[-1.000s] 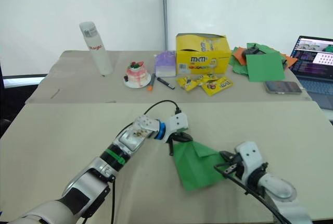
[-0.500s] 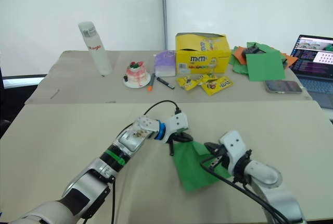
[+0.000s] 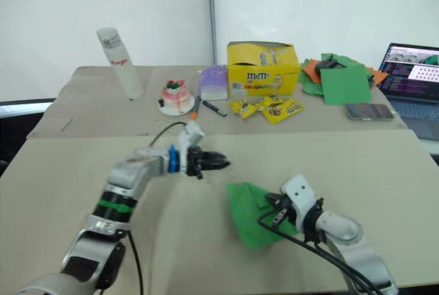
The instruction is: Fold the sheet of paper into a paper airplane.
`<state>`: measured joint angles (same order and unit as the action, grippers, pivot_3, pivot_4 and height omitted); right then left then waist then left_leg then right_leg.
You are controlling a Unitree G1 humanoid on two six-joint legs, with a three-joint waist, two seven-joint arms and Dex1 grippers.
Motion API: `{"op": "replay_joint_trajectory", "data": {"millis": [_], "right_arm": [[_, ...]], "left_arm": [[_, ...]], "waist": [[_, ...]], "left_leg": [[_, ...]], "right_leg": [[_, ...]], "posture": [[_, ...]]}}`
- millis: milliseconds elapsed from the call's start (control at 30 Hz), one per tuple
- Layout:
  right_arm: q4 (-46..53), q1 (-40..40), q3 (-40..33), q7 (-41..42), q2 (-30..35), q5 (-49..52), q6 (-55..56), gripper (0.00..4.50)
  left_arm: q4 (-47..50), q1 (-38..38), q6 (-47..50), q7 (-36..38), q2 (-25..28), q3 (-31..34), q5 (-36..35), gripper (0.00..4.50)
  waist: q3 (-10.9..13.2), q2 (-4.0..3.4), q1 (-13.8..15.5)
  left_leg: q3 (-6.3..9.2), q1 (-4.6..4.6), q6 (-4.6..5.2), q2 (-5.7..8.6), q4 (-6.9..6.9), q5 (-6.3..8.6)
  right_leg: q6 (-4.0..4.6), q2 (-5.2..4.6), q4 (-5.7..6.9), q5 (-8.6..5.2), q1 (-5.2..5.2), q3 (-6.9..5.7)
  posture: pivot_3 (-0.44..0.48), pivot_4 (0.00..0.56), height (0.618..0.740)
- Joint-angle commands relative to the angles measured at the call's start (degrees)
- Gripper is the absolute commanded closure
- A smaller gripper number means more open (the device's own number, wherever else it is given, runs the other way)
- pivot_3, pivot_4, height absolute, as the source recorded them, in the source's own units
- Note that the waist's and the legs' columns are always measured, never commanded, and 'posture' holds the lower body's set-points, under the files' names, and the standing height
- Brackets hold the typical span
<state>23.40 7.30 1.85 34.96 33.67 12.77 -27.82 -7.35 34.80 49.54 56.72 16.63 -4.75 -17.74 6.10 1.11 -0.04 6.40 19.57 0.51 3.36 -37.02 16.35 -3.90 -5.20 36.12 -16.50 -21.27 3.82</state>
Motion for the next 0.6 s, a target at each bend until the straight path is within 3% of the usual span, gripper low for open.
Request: {"op": "replay_joint_trajectory", "data": {"millis": [33,67,333,600], "right_arm": [[-0.44,-0.92,0.72,0.58,-0.18,0.48,-1.32,4.5],[-0.5,-1.34,0.75,0.69,-0.15,0.51,-1.45,4.5],[-0.7,-2.93,0.5,1.4,0.07,0.37,-1.85,4.5],[0.33,-3.64,-0.69,0.94,0.38,0.53,-2.37,4.5]], "left_arm": [[7.78,-4.46,8.36,0.78,2.61,-0.51,-5.45,1.33],[9.77,-5.76,10.84,0.53,2.92,-0.59,-7.06,1.01],[14.8,-9.78,17.6,-7.28,0.41,-2.07,-10.74,1.01],[9.21,-7.52,14.71,-11.09,-3.79,-4.21,-10.16,3.51]], "waist": [[0.0,-0.01,-0.03],[0.01,-0.02,-0.04],[0.05,-0.01,0.66],[0.06,0.0,0.71]], "left_leg": [[0.0,0.0,0.0,0.02,0.02,0.0],[0.0,0.0,0.0,0.03,0.04,0.0],[0.03,0.07,-0.04,0.06,0.05,-0.01],[0.02,0.11,-0.07,0.06,0.09,-0.03]], "right_leg": [[0.0,-0.03,0.0,0.0,0.0,0.0],[0.0,-0.04,-0.02,0.0,0.0,0.01],[0.02,-0.11,-0.03,0.01,-0.05,0.01],[0.03,-0.1,-0.05,0.02,-0.09,0.01]], "posture": [[0.0,0.15,0.74],[0.0,0.15,0.74],[0.0,0.15,0.74],[0.0,0.15,0.74]]}}
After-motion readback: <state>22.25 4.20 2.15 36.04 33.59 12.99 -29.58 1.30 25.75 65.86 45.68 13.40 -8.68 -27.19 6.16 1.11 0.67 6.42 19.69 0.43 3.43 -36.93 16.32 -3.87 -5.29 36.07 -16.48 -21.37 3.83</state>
